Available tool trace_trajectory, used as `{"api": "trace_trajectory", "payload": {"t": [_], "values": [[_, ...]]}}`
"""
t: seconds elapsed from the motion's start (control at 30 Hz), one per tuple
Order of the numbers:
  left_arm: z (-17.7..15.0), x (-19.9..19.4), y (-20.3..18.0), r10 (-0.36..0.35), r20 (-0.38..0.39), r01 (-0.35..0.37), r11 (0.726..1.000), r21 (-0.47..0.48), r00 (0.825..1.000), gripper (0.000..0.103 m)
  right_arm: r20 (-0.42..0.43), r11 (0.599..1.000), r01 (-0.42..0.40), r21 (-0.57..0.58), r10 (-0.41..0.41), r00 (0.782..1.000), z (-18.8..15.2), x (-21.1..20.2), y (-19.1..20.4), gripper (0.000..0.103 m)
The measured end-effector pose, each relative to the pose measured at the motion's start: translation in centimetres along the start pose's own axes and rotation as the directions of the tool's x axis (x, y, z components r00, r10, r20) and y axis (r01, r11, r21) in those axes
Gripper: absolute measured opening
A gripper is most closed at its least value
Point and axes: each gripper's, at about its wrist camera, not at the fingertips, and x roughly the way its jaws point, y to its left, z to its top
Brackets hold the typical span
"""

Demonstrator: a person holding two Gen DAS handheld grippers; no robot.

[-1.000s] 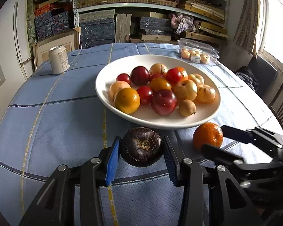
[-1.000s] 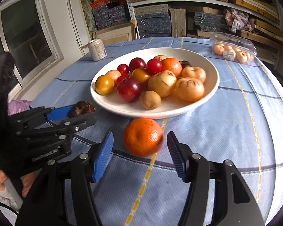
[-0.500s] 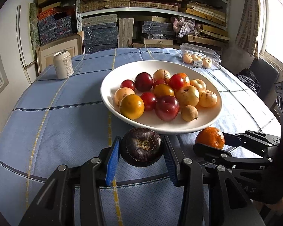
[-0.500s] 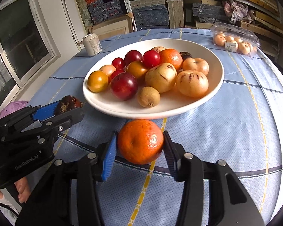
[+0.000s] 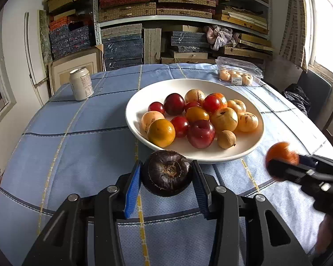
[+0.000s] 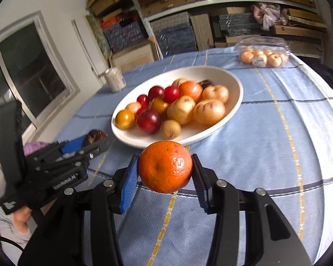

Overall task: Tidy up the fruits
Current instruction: 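Carry the dark brown fruit and tangerine onto the white plate and open both tools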

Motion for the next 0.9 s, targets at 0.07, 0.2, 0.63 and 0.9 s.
{"api": "trace_trajectory", "payload": {"t": [0.07,0.2,0.63,0.9], "values": [[0.0,-0.1,0.0,0.007,0.005,-0.007,1.000,0.001,1.000,0.044,0.033,1.000,-0.005,0.031,0.004,0.999,0.2,-1.1,-0.8,0.046],[0.0,0.0,0.0,0.012,0.002,-0.012,1.000,0.001,1.000,0.044,0.069,0.997,-0.012,0.076,0.007,0.998,0.5,-2.5,-1.9,0.046],[3.4,-0.5,-0.4,0.047,0.042,-0.048,0.998,0.026,0.998,0.044,0.135,0.999,-0.013,0.048,0.006,0.991,4.5,-4.5,-1.3,0.046],[6.8,5.3,-1.3,-0.009,-0.040,0.008,1.000,-0.017,0.999,0.044,0.050,0.993,0.115,-0.023,-0.114,0.992,9.6,4.0,-1.0,0.046]]}}
